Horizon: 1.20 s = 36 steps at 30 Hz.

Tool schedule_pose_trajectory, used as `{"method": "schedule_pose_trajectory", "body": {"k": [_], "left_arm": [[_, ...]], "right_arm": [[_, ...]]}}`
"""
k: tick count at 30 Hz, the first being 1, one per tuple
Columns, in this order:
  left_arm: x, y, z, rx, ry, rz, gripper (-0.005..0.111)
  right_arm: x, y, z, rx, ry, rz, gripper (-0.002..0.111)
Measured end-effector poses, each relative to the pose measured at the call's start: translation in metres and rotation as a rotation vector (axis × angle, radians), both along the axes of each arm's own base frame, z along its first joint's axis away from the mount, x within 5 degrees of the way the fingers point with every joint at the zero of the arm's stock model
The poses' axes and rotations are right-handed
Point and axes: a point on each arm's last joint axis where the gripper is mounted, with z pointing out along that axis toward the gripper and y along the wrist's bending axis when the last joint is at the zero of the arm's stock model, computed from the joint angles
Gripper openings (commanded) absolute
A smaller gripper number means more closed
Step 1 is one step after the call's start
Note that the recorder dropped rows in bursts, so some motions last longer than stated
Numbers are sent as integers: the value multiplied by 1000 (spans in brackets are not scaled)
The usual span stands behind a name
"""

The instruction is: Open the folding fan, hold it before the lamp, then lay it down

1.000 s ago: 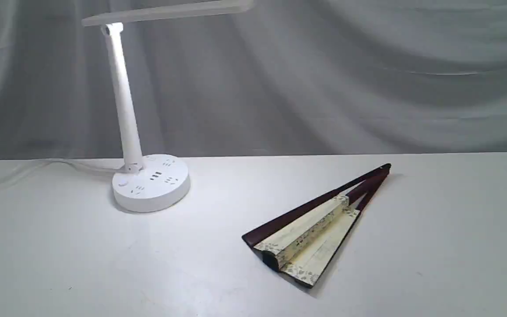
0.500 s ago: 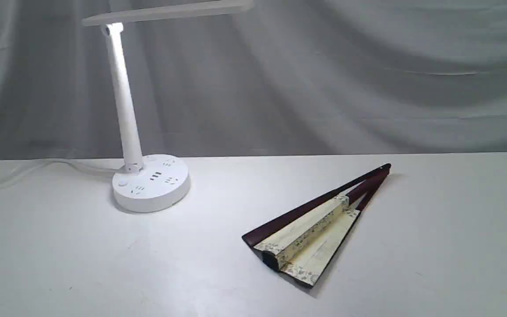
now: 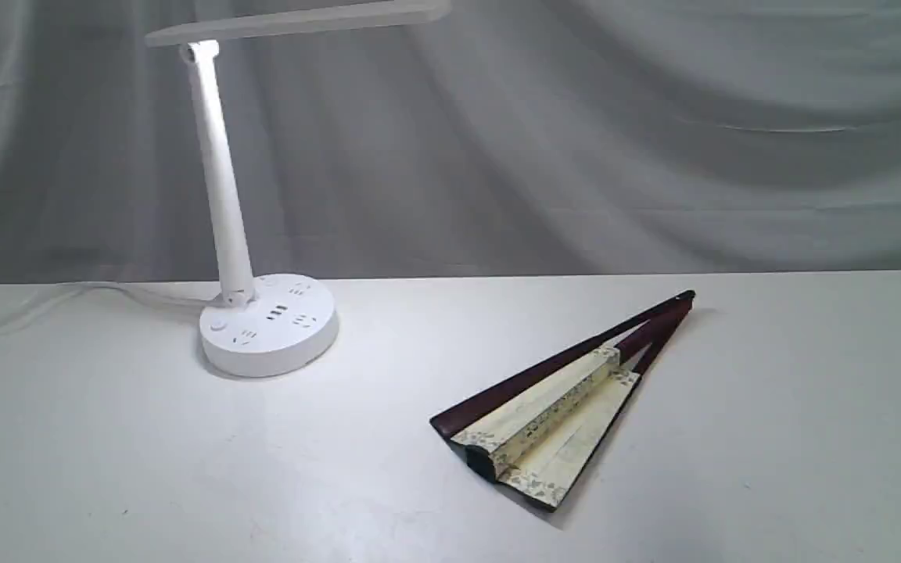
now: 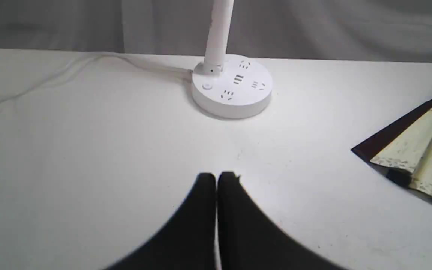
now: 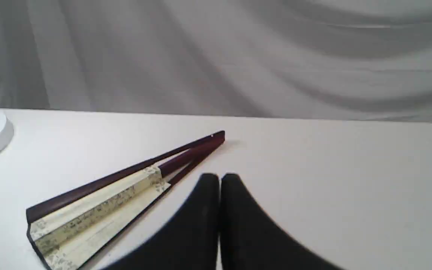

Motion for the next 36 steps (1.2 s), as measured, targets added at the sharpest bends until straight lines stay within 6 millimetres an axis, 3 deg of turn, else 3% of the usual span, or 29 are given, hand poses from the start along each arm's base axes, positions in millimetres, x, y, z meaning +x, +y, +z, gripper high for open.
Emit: {"method": "schedule_pose_trajectory", "body": {"k": [10, 20, 29, 36], "left_arm": [[37, -3, -21, -7, 121, -2, 0], [75, -34, -55, 88, 225, -174, 0], [111, -46, -84, 64, 460, -191, 4], [129, -60, -104, 52, 537, -219, 4]], "right_arm": [[31, -4, -27, 23, 165, 2, 0], [46, -7, -42, 26, 239, 2, 0], [80, -3, -76, -6, 361, 59, 24], [98, -2, -108, 1, 486, 76, 26]]}}
